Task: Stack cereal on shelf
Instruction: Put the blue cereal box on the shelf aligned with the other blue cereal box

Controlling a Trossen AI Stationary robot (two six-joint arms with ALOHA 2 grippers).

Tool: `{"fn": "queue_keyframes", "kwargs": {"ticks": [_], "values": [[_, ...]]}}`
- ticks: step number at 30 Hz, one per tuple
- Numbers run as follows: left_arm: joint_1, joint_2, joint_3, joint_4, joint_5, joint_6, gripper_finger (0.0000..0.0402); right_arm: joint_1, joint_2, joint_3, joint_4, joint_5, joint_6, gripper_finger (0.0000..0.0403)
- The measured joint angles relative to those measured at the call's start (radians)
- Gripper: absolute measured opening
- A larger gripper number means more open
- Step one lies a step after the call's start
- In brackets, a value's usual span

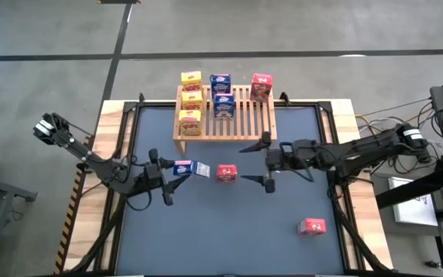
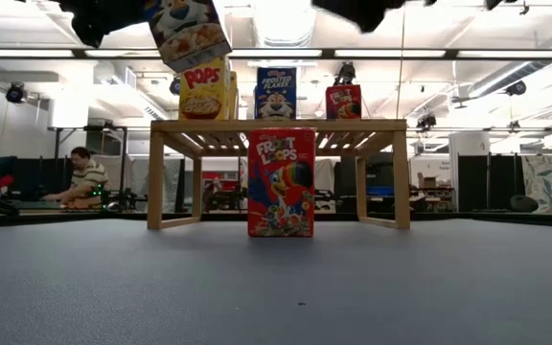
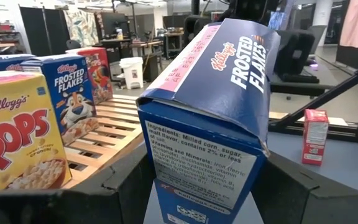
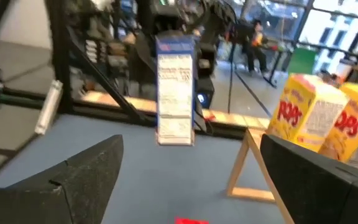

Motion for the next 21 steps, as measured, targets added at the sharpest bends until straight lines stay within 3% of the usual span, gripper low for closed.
{"fn": "queue_keyframes", "kwargs": {"ticks": [6,21], "values": [[0.0,0.0,0.0,0.001,0.001,0.0,0.0217,-0.034,0.158,0.103,0.001,-0.015,-0.017,0.037],[0.006,0.0,-0.003,-0.001,0.004,-0.011,0.0216,-0.035,0.494,0.434,-0.029,-0.197,-0.031,0.037]]}}
